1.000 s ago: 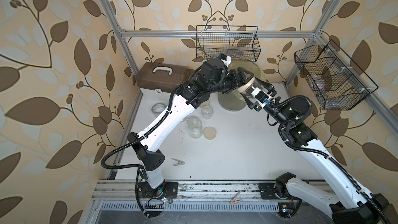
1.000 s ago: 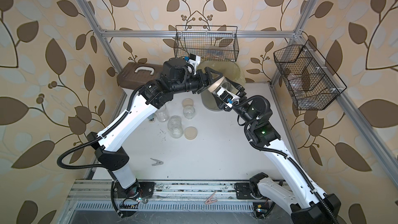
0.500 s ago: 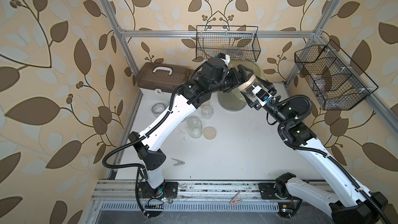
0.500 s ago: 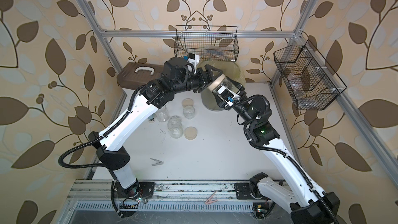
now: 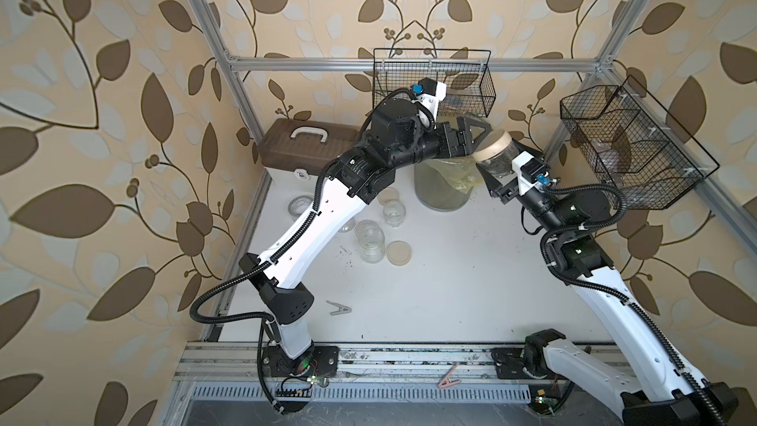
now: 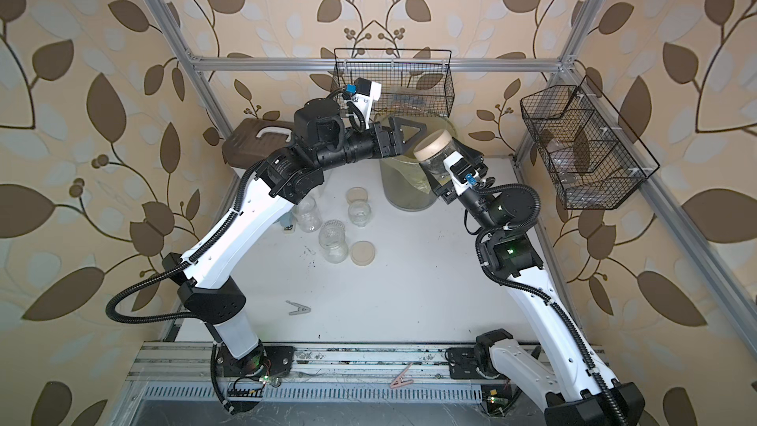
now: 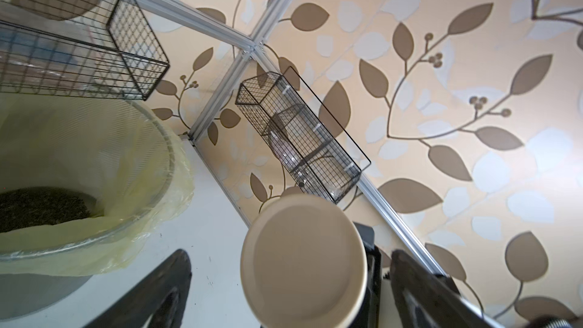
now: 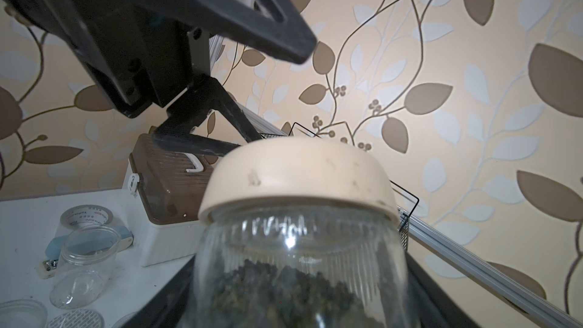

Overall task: Empty moldy tea leaves from jars
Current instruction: Unscrew the lid from the jar.

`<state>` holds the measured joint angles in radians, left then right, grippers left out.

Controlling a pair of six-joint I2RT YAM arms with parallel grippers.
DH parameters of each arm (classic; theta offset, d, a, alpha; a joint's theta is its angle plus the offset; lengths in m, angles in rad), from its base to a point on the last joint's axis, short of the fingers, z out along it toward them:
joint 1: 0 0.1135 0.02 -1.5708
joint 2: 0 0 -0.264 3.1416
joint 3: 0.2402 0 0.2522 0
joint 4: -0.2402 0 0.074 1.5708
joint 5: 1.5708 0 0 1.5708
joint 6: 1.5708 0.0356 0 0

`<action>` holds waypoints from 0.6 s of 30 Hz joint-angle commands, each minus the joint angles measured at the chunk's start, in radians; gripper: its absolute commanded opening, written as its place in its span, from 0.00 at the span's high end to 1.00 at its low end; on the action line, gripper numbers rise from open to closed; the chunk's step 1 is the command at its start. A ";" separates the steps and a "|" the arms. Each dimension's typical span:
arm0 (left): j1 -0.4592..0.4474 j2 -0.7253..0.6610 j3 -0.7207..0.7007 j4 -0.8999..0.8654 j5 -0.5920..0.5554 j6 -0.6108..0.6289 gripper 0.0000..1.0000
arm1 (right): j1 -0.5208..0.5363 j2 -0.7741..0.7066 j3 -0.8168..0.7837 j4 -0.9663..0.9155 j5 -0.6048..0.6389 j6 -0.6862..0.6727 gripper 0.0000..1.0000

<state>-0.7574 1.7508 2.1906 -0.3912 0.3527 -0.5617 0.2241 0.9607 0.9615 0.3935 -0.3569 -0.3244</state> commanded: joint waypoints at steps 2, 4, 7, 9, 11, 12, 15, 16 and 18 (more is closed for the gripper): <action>0.009 -0.062 0.025 -0.006 0.208 0.267 0.01 | -0.019 -0.036 -0.015 0.124 -0.167 0.108 0.56; 0.012 -0.058 0.027 -0.022 0.263 0.301 0.01 | -0.024 -0.037 -0.015 0.143 -0.211 0.130 0.56; 0.016 -0.048 0.035 -0.028 0.307 0.304 0.01 | -0.026 -0.032 -0.014 0.169 -0.278 0.155 0.56; 0.018 -0.045 0.040 -0.032 0.319 0.298 0.01 | -0.025 -0.027 -0.009 0.177 -0.308 0.165 0.56; 0.018 -0.038 0.043 -0.032 0.337 0.285 0.01 | -0.026 -0.026 -0.007 0.187 -0.313 0.174 0.56; 0.018 -0.036 0.043 -0.035 0.343 0.280 0.01 | -0.025 -0.025 -0.007 0.188 -0.315 0.174 0.56; 0.018 -0.031 0.043 -0.044 0.348 0.277 0.01 | -0.025 -0.021 -0.001 0.186 -0.322 0.173 0.56; 0.018 -0.030 0.043 -0.046 0.347 0.278 0.01 | -0.024 -0.020 0.001 0.185 -0.328 0.173 0.56; 0.018 -0.028 0.043 -0.049 0.346 0.278 0.01 | -0.024 -0.018 0.006 0.182 -0.338 0.173 0.56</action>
<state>-0.7509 1.7382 2.1960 -0.4522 0.6563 -0.3126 0.2016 0.9482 0.9527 0.5079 -0.6632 -0.1589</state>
